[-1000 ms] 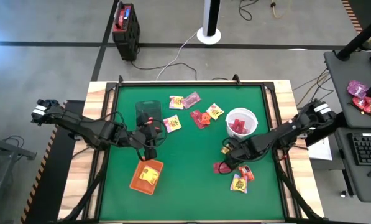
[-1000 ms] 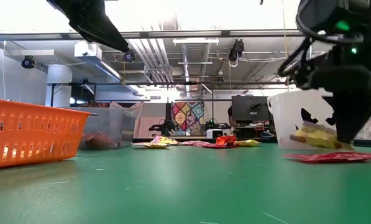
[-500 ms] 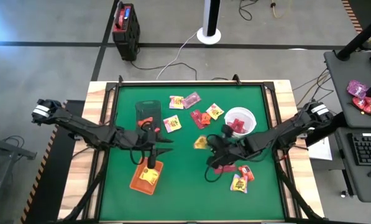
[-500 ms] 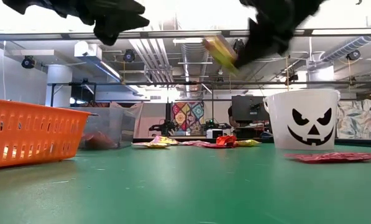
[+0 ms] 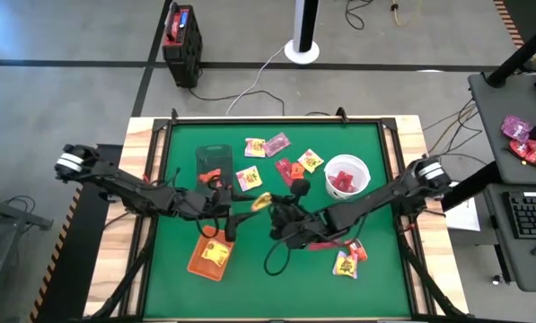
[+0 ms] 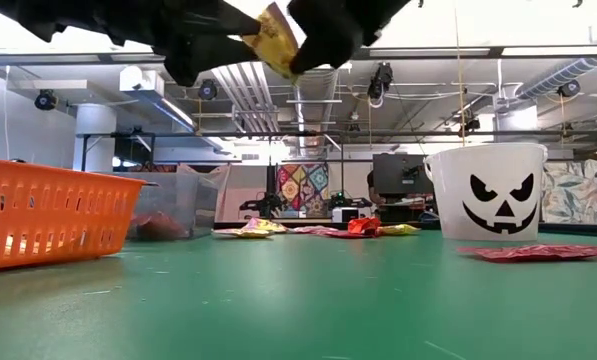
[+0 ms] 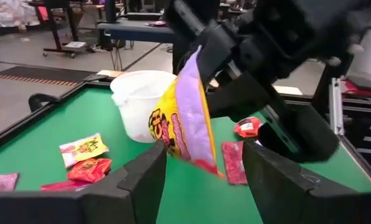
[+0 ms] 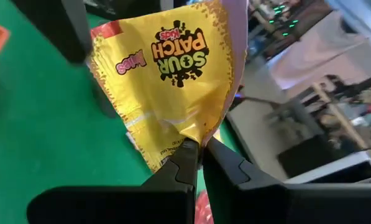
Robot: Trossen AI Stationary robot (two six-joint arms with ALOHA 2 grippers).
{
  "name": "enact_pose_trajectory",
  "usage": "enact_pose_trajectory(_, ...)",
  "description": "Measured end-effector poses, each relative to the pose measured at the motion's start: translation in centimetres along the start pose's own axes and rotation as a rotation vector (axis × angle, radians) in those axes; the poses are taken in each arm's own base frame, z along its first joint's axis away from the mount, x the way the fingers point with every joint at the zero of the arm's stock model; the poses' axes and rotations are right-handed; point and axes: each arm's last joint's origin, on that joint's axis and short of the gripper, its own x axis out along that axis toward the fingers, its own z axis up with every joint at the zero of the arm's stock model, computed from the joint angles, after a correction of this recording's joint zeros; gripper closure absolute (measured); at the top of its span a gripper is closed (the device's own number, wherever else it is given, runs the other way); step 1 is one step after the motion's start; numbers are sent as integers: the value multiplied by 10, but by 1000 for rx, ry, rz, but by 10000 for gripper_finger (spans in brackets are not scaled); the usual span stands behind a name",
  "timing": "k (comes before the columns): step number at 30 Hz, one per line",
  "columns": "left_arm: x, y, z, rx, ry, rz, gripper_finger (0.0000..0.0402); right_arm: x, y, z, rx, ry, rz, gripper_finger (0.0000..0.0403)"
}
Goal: Sort candy by brand, put in halloween buckets
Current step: Put the yellow candy into the orange bin
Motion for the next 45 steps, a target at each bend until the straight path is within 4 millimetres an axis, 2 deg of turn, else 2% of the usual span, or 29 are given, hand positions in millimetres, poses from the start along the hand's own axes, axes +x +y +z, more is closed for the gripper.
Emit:
enact_pose_trajectory(5, 4, -1, -3, -11, 3, 25, 206, 6, 8, 7, -66, 9, -13, 390)
enact_pose_trajectory(8, 4, 0, -4, -9, 8, 30, 223, 7, 11, 8, -72, 8, -10, 390)
enact_pose_trajectory(11, 3, 0, -4, 1, 8, 30, 277, 7, 11, 8, -54, 3, 23, 390)
enact_pose_trajectory(14, 3, 0, -4, 3, 8, 27, 364, 5, 11, 10, -24, -8, 106, 390)
enact_pose_trajectory(16, 3, 0, -3, 2, 8, 23, 387, 4, 8, 11, 5, -9, 138, 389)
enact_pose_trajectory(20, 1, 0, -4, 8, 27, 26, 394, -2, -1, 14, 76, 2, 197, 365)
enact_pose_trajectory(24, -3, 1, -3, 2, 73, 16, 397, -14, -17, 18, 163, 16, 262, 311)
enact_pose_trajectory(27, -9, -4, 9, 6, 158, -43, 399, -21, -29, 19, 224, 40, 317, 268)
enact_pose_trajectory(31, -24, -15, 28, 21, 434, -145, 400, -30, -43, 18, 267, 78, 360, 227)
enact_pose_trajectory(36, -55, -38, 45, 1, 781, -252, 401, -35, -51, 15, 269, 114, 348, 201)
enact_pose_trajectory(39, -66, -50, 39, -2, 877, -254, 401, -34, -49, 13, 261, 122, 346, 198)
enact_pose_trajectory(41, -67, -55, 36, -17, 893, -254, 401, -33, -48, 13, 260, 124, 343, 197)
enact_pose_trajectory(45, -65, -57, 16, -27, 970, -188, 399, -32, -47, 11, 266, 129, 342, 197)
